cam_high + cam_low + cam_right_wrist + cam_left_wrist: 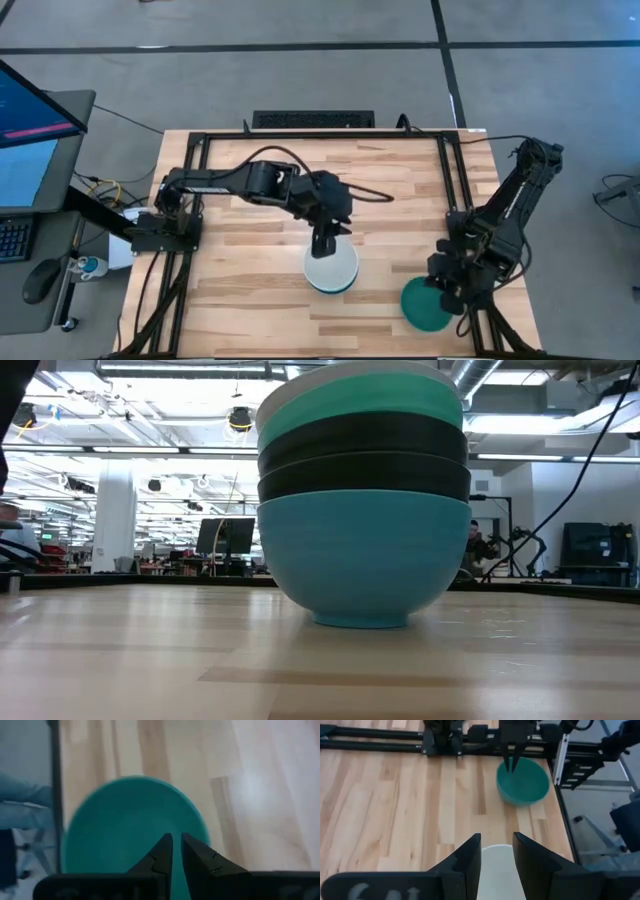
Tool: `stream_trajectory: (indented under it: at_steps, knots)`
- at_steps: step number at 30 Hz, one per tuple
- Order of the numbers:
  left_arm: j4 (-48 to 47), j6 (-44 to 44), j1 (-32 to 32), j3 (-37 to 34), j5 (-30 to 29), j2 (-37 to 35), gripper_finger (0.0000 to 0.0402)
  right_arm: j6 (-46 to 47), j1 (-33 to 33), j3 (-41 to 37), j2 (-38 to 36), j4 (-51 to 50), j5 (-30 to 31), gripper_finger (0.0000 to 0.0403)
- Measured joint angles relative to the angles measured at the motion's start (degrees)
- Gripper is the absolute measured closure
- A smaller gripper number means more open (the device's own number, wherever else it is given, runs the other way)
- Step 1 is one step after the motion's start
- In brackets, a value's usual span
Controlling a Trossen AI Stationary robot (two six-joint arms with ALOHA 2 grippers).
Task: Nest bowls inside each other
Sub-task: Stack the green bowl on top of the white bowl
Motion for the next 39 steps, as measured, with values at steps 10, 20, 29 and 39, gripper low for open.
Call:
stream_trajectory:
  at_steps: [10, 20, 29, 39]
  knots:
    - [1.59, 1.31, 0.51, 0.23, 2.89, 0.02, 0.0298, -0.72, -0.07, 0.0, 0.0, -7.36, -1.02, 0.0342]
    - [6.32, 7.6, 0.25, 0.23, 8.14, 0.02, 0.0298, -3.79, -3.03, 0.0, 2.42, -8.69, -8.36, 0.0342]
    - [6.22, 10.98, 0.3, 0.21, 8.34, 0.37, 0.0298, -6.96, -6.85, 0.0, 6.88, -7.67, -13.08, 0.0342]
    - [4.94, 10.98, 0.33, 0.19, 8.3, 0.37, 0.0298, -11.29, -9.66, 0.0, 13.92, -1.99, -21.44, 0.0342]
